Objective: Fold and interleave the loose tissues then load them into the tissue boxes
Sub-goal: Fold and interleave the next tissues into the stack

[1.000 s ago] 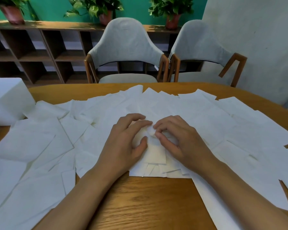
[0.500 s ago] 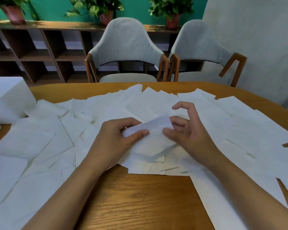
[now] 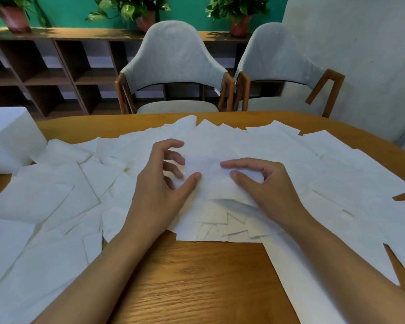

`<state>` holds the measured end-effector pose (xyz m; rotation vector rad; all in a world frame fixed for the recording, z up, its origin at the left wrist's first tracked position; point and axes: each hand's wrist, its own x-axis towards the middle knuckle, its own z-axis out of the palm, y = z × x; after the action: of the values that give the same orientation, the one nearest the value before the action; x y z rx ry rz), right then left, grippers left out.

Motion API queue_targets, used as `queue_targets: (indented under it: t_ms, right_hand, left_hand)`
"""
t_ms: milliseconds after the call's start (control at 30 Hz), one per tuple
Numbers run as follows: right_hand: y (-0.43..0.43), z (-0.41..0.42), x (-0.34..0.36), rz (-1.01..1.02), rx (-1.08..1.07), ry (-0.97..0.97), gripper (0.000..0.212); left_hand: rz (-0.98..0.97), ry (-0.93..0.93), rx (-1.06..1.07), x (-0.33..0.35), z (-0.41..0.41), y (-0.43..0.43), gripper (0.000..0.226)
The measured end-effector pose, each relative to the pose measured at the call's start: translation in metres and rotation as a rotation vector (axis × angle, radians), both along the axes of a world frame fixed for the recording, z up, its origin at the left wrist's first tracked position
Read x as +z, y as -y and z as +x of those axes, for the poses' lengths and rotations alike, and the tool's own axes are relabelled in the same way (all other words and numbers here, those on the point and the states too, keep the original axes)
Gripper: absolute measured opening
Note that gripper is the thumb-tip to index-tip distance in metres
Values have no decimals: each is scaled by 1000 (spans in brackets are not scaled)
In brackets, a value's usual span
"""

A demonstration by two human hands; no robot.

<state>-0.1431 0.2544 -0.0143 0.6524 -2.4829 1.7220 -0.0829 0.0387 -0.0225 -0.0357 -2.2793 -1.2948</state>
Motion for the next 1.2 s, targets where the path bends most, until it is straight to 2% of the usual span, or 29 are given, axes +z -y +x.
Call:
queue_targets:
  t_ms: [100, 200, 367, 600, 667, 800, 933, 1033, 1100, 1167, 1200]
  right_hand:
    - [1, -5, -7, 6, -132, -43, 25]
    - [5, -4, -10, 47, -132, -61, 26]
    - [6, -4, -11, 56, -134, -39, 26]
    - [2, -6, -9, -4, -127, -8, 25]
    - [0, -7, -7, -19, -109, -10, 30]
    - [-2, -5, -2, -81, -57, -41, 53]
    - [-5, -6, 3, -148, -80, -42, 63]
    - [-4, -6, 6, -138, -93, 18, 67]
    - [-2, -1, 7, -137, -20, 60, 63]
    - [0, 5, 8, -167, 107, 136, 56]
    - [2, 9, 8, -171, 135, 162, 50]
  left_hand:
    - [-245, -12, -10, -5, 4, -9, 48]
    - [-538, 57, -88, -14, 5, -22, 49]
    - [-537, 59, -103, -17, 2, -23, 25]
    - [-341, -49, -204, -1, 11, -14, 9]
    - [-187, -7, -255, 6, 16, -14, 9]
    - [178, 94, -325, 10, 13, -7, 14]
    - [412, 171, -400, 19, 9, 6, 24]
    - [511, 230, -443, 24, 10, 12, 24]
    - [555, 244, -438, 23, 9, 12, 19]
    - [540, 240, -341, 21, 7, 7, 10]
    - [498, 239, -260, 19, 7, 4, 16]
